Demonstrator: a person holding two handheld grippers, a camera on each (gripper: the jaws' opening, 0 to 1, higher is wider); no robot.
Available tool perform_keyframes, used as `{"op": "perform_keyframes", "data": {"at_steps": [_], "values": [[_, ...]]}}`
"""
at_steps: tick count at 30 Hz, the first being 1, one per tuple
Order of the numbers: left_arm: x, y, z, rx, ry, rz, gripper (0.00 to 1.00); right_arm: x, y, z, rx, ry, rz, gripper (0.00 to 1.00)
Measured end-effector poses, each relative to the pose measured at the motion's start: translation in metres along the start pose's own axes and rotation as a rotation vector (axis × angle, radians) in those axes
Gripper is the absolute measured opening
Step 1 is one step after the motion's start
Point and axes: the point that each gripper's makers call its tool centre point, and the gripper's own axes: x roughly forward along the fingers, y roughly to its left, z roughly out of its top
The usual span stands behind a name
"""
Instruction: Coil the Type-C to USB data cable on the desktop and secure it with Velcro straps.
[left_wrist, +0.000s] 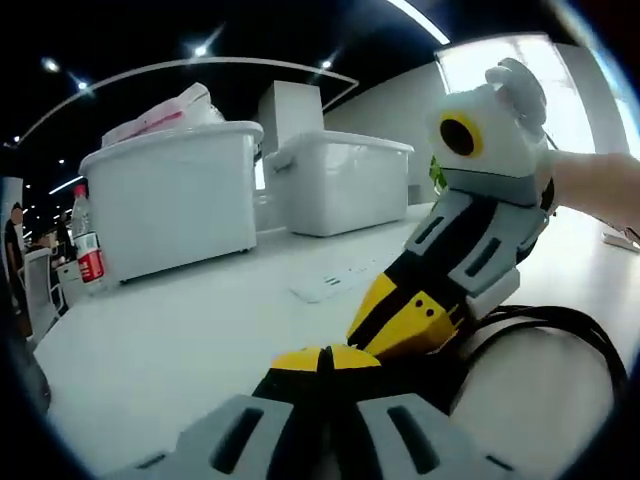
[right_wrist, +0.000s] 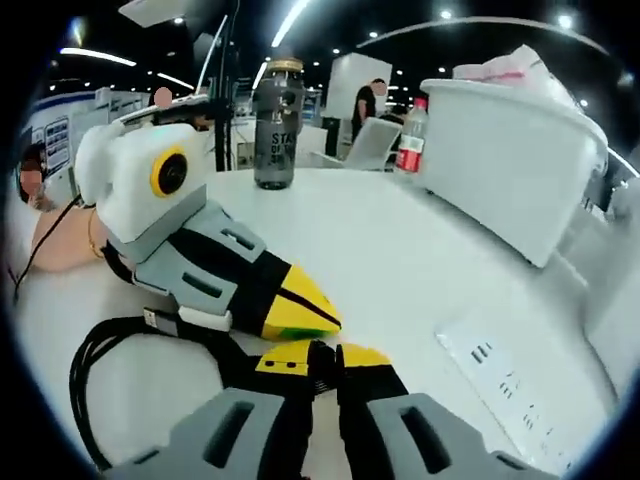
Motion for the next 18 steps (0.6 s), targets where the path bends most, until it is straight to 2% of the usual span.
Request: {"op": "perform_keyframes", "data": {"at_steps": [3, 6, 7, 9, 12, 13, 14, 16, 18], "values": [[0.0, 0.001, 0.0, 0.001, -0.001, 0.003, 0.03, -0.004, -0.009, -0.002, 0.014, -0.004, -0.038, 0.09], [0.001, 0.002, 0.0, 0.001, -0.002, 0.004, 0.03, -0.015, -0.018, 0.011, 0.105, -0.066, -0.046, 0.01], [0.001, 0.002, 0.0, 0.001, -0.003, 0.004, 0.03, -0.021, -0.019, 0.018, 0.153, -0.091, -0.027, 0.01], [0.001, 0.002, 0.0, 0.001, -0.003, 0.004, 0.03, -0.027, -0.01, 0.022, 0.19, -0.087, 0.055, 0.0], [0.001, 0.002, 0.001, 0.001, -0.004, 0.006, 0.03, -0.029, 0.006, 0.016, 0.108, -0.039, 0.121, 0.0], [0.001, 0.002, 0.001, 0.0, -0.004, 0.006, 0.03, -0.027, 0.017, 0.012, 0.046, -0.014, 0.162, 0.0], [0.001, 0.002, 0.001, -0.001, -0.004, 0.007, 0.03, -0.025, 0.025, 0.006, 0.028, 0.01, 0.202, 0.0], [0.001, 0.003, 0.0, -0.005, -0.003, 0.008, 0.03, -0.022, 0.031, -0.005, 0.016, 0.056, 0.236, 0.0], [0.001, 0.003, 0.001, 0.0, -0.002, 0.008, 0.03, -0.019, 0.027, -0.001, 0.08, 0.048, 0.24, 0.0]]}}
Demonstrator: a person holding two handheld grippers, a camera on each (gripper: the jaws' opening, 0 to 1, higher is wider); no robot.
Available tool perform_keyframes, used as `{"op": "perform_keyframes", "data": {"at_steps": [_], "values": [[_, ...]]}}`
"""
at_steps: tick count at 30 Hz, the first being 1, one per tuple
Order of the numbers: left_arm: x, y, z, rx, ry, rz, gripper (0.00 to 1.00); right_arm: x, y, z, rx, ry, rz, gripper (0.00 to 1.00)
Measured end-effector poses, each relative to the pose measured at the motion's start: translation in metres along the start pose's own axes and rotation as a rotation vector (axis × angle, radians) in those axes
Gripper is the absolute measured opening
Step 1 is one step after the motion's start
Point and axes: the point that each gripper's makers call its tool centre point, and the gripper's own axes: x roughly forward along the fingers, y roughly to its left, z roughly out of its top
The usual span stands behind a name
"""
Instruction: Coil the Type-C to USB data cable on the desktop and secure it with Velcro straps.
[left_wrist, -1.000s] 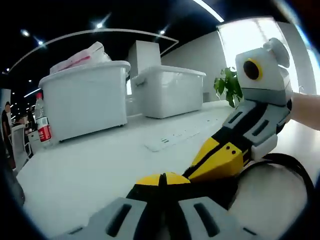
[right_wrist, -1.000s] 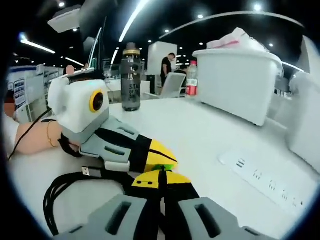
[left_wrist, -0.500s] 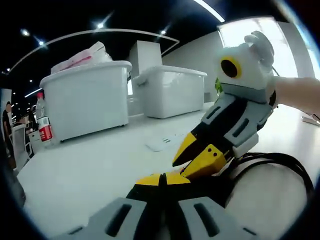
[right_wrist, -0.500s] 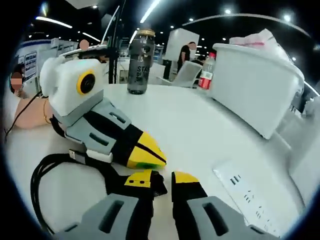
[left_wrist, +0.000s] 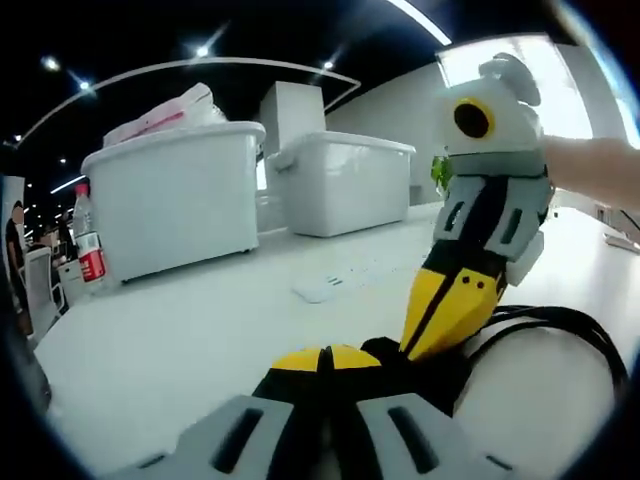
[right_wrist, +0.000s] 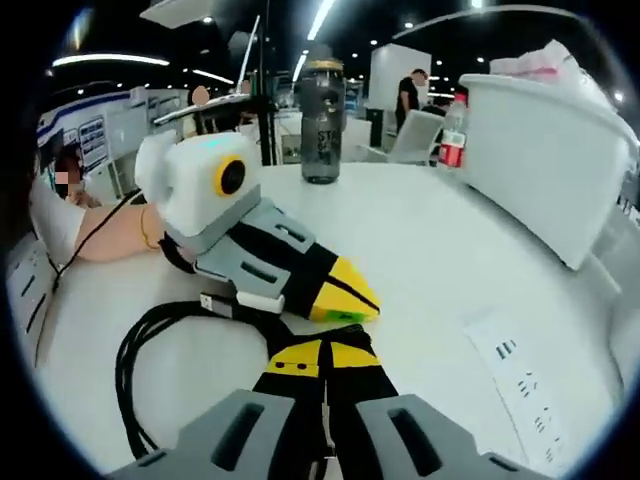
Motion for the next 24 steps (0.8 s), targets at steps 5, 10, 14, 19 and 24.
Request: {"op": "perform_keyframes", "data": {"at_steps": [5, 10, 14, 19, 24], "values": [[0.0, 0.0, 0.0, 0.005, -0.002, -0.001, 0.03, 0.006, 0.007, -0.006, -0.012, 0.078, 0.051, 0.0], [0.0, 0.0, 0.001, 0.007, -0.003, -0.001, 0.03, 0.011, 0.003, -0.004, -0.053, 0.11, 0.047, 0.0], [0.0, 0.0, 0.0, 0.004, -0.003, 0.001, 0.03, 0.014, -0.009, -0.001, -0.048, 0.094, 0.013, 0.0], [0.0, -0.001, 0.0, 0.002, -0.003, -0.001, 0.03, 0.014, -0.022, 0.0, -0.043, 0.079, -0.043, 0.0], [0.0, -0.001, 0.001, 0.004, -0.005, 0.0, 0.03, 0.015, -0.027, 0.0, -0.023, 0.061, -0.053, 0.0]]}}
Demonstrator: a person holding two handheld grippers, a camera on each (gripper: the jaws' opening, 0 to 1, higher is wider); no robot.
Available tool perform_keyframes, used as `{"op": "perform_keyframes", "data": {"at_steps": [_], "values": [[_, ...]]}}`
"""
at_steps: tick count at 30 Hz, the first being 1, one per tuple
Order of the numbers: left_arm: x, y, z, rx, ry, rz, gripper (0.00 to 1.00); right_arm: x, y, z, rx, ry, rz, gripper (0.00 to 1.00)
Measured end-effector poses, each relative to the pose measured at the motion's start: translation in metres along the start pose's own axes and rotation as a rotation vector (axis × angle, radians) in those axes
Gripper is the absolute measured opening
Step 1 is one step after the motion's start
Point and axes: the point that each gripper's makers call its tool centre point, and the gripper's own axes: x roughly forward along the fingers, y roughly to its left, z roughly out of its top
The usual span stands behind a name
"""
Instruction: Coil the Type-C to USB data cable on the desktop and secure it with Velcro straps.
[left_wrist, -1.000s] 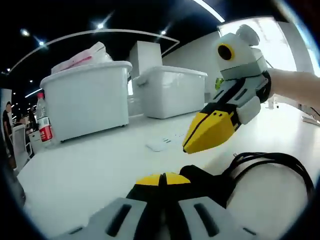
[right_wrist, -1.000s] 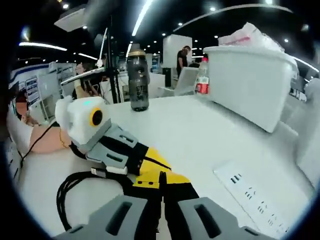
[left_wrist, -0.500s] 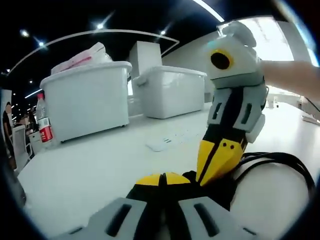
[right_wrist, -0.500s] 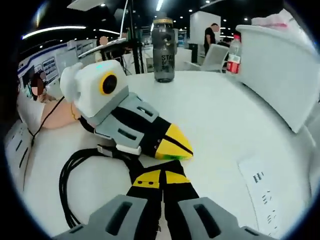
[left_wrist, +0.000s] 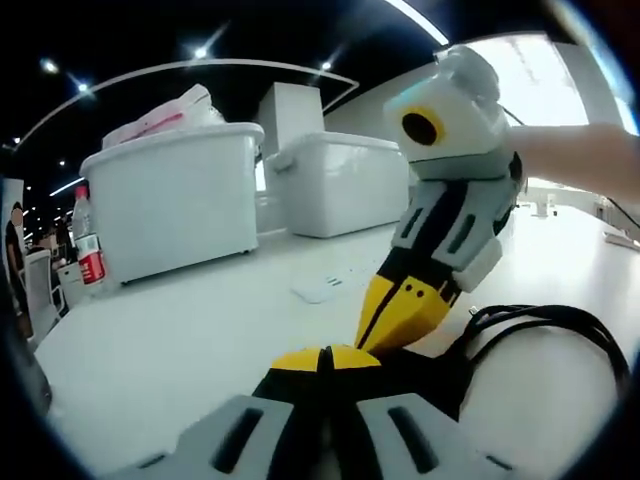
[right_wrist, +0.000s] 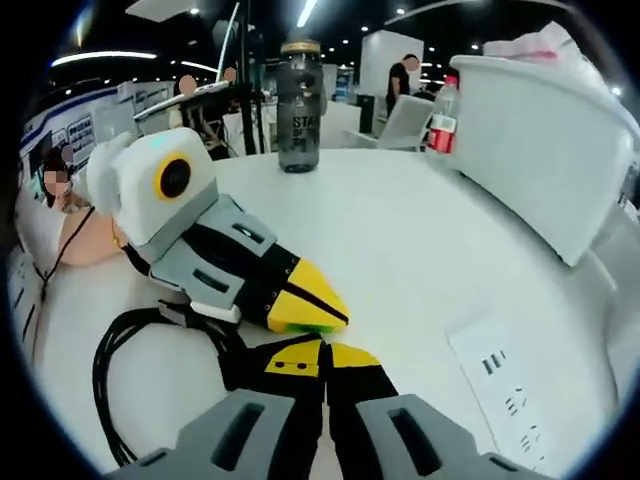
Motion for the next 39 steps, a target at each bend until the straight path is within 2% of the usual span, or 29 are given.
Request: {"op": "perform_keyframes", "data": {"at_steps": [2, 3, 4, 6, 7, 9, 10, 11, 12, 14, 16, 17, 21, 24, 26, 29, 31, 33, 37, 39], "values": [[0.0, 0.0, 0.0, 0.0, -0.001, 0.0, 0.03, 0.0, -0.002, 0.002, -0.001, -0.029, -0.025, 0.01], [0.0, 0.0, 0.0, 0.0, -0.002, -0.001, 0.03, -0.002, -0.008, 0.006, -0.026, -0.066, -0.065, 0.01], [0.0, 0.0, 0.0, 0.002, -0.003, -0.002, 0.03, -0.008, -0.014, 0.01, 0.008, -0.122, -0.116, 0.01], [0.0, 0.0, 0.0, 0.001, -0.004, -0.002, 0.03, -0.027, -0.013, 0.023, 0.182, -0.31, -0.132, 0.03], [0.0, 0.0, 0.0, 0.0, -0.004, -0.001, 0.03, -0.035, -0.017, 0.02, 0.233, -0.335, -0.149, 0.06], [0.0, 0.0, 0.001, 0.0, -0.004, -0.001, 0.03, -0.045, -0.02, 0.008, 0.234, -0.318, -0.218, 0.12], [0.0, 0.0, 0.001, -0.001, -0.004, -0.002, 0.03, -0.049, -0.022, 0.001, 0.206, -0.299, -0.265, 0.13], [0.0, 0.0, 0.001, -0.001, -0.004, -0.004, 0.03, -0.051, -0.018, -0.004, 0.164, -0.282, -0.277, 0.13], [0.0, -0.001, 0.001, -0.002, -0.003, -0.006, 0.03, -0.052, -0.01, -0.006, 0.134, -0.277, -0.252, 0.13], [0.0, -0.001, 0.001, -0.004, -0.003, -0.007, 0.03, -0.05, 0.02, -0.011, 0.116, -0.26, -0.15, 0.15], [0.0, -0.001, 0.001, -0.007, -0.002, -0.006, 0.03, -0.049, 0.039, -0.013, 0.056, -0.236, -0.098, 0.21], [0.0, -0.001, 0.001, -0.011, -0.002, -0.006, 0.03, -0.047, 0.047, -0.016, 0.006, -0.203, -0.072, 0.25], [0.0, -0.002, 0.001, -0.016, -0.003, -0.01, 0.03, -0.038, 0.048, -0.014, -0.032, -0.172, -0.073, 0.25], [-0.001, -0.002, 0.001, -0.016, -0.004, -0.014, 0.03, -0.032, 0.047, -0.015, -0.016, -0.162, -0.069, 0.23], [-0.001, -0.002, 0.001, -0.013, -0.005, -0.016, 0.03, -0.03, 0.042, -0.017, -0.032, -0.162, -0.08, 0.2], [-0.001, -0.001, 0.001, 0.002, -0.009, -0.018, 0.03, -0.031, 0.046, -0.016, -0.088, -0.19, -0.012, 0.13], [-0.001, 0.002, 0.002, 0.015, -0.012, -0.008, 0.03, -0.032, 0.046, -0.016, -0.095, -0.19, -0.004, 0.06], [-0.003, 0.002, 0.008, 0.013, -0.036, -0.014, 0.03, -0.033, 0.046, -0.017, -0.075, -0.19, -0.001, 0.05], [-0.008, 0.007, 0.022, -0.082, -0.112, -0.009, 0.03, -0.04, 0.048, -0.018, -0.104, -0.193, -0.015, 0.04], [-0.011, 0.012, 0.025, -0.101, -0.129, 0.003, 0.03, -0.049, 0.049, -0.016, -0.119, -0.204, -0.041, 0.04]]}}
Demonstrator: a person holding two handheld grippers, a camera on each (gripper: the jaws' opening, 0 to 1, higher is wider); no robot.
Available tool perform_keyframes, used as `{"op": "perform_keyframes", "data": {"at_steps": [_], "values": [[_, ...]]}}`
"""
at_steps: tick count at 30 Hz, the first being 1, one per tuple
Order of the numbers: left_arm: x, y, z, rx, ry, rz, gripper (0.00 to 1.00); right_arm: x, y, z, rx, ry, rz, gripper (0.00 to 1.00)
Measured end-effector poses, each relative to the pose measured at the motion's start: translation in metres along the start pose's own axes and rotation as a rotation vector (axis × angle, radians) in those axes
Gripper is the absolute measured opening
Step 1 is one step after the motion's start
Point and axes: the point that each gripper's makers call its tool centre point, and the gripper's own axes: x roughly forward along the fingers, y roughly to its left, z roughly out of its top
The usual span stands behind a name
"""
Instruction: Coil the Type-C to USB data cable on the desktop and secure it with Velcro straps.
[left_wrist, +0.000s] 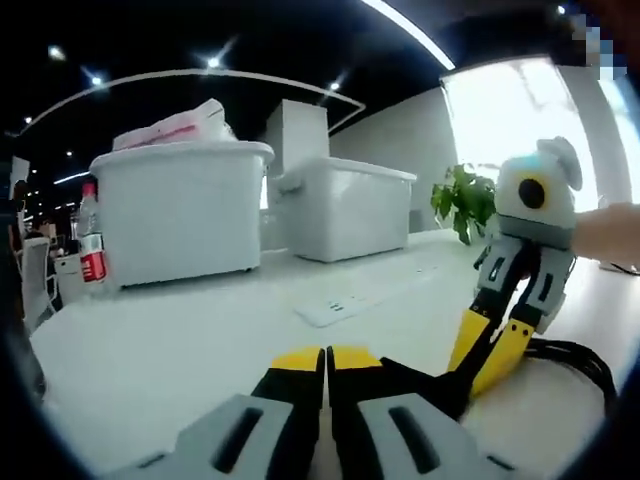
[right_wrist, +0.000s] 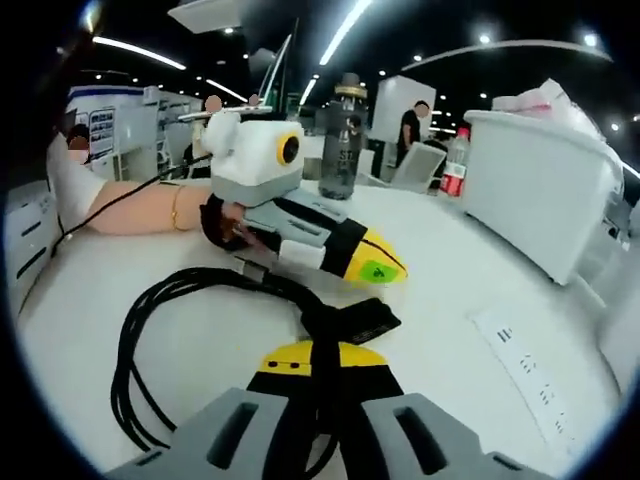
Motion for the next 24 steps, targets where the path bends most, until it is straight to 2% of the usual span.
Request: {"op": "perform_keyframes", "data": {"at_steps": [4, 7, 8, 9, 12, 14, 16, 18, 20, 22, 24], "values": [[-0.002, 0.0, 0.005, -0.032, -0.024, 0.003, 0.03, -0.026, -0.005, 0.011, -0.066, -0.007, -0.097, 0.04], [-0.004, -0.007, 0.007, -0.041, -0.022, -0.014, 0.03, -0.061, -0.003, 0.021, -0.134, -0.011, -0.198, 0.04], [-0.005, -0.011, 0.008, -0.045, -0.017, -0.027, 0.04, -0.073, 0.0, 0.022, -0.147, -0.012, -0.22, 0.04], [-0.003, -0.005, 0.011, -0.056, -0.016, -0.037, 0.06, -0.086, 0.004, 0.025, -0.159, -0.02, -0.243, 0.04], [-0.006, -0.016, 0.02, -0.06, -0.022, -0.058, 0.08, -0.124, 0.016, 0.028, -0.19, -0.033, -0.297, 0.04], [-0.009, -0.022, 0.032, -0.069, -0.057, -0.05, 0.08, -0.146, 0.027, 0.027, -0.187, -0.04, -0.315, 0.04], [-0.016, -0.037, 0.044, -0.073, -0.075, -0.066, 0.08, -0.165, 0.036, 0.024, -0.203, -0.038, -0.346, 0.04], [-0.021, -0.052, 0.054, -0.035, -0.098, -0.084, 0.09, -0.18, 0.046, 0.022, -0.222, -0.036, -0.369, 0.04], [-0.03, -0.069, 0.066, -0.005, -0.109, -0.088, 0.1, -0.194, 0.053, 0.021, -0.204, -0.059, -0.391, 0.04], [-0.041, -0.093, 0.082, 0.017, -0.147, -0.116, 0.1, -0.202, 0.06, 0.017, -0.192, -0.066, -0.408, 0.04], [-0.058, -0.125, 0.102, -0.028, -0.204, -0.183, 0.13, -0.207, 0.067, 0.013, -0.195, -0.06, -0.418, 0.04]]}}
